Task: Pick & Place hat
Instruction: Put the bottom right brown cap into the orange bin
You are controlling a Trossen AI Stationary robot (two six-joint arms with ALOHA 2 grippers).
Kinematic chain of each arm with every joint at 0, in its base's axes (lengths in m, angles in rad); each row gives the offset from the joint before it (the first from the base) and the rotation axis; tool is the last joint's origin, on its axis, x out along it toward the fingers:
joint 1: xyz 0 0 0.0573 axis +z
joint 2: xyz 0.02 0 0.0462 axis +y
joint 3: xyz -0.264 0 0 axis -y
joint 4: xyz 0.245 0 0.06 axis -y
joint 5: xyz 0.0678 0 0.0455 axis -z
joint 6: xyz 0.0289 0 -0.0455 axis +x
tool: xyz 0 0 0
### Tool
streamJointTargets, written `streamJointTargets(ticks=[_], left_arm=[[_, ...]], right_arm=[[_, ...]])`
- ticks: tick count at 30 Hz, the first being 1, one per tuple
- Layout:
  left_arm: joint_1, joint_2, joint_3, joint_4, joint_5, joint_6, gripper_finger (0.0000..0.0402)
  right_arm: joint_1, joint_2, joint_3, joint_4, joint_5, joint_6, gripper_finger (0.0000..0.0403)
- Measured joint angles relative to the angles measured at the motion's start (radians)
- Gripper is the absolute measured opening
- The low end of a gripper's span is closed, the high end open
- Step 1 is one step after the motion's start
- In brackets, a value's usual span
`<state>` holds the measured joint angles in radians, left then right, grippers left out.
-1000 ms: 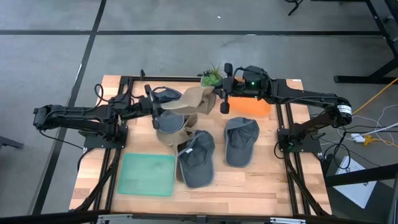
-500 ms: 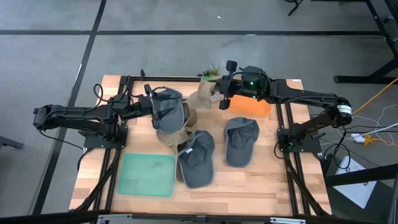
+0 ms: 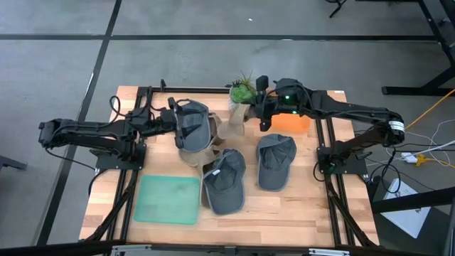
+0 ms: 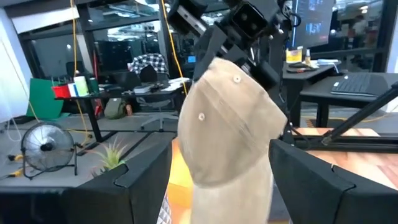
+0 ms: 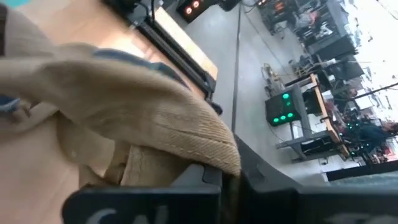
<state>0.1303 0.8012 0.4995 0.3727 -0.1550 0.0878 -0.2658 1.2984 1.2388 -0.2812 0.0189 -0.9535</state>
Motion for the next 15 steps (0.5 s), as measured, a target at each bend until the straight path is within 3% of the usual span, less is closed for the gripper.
streamJointTargets(ticks=[8, 15], left_arm=[[0.000, 0.004, 0.000, -0.006, 0.000, 0.002, 0.0263], [0.000, 0.004, 0.000, -0.009, -0.007, 0.003, 0.0260]], right_arm=[[-0.004, -0.146, 0.000, -0.172, 0.023, -0.001, 0.0002], [-0.045, -0.213, 0.000, -0.310, 0.195, -0.021, 0.0005]])
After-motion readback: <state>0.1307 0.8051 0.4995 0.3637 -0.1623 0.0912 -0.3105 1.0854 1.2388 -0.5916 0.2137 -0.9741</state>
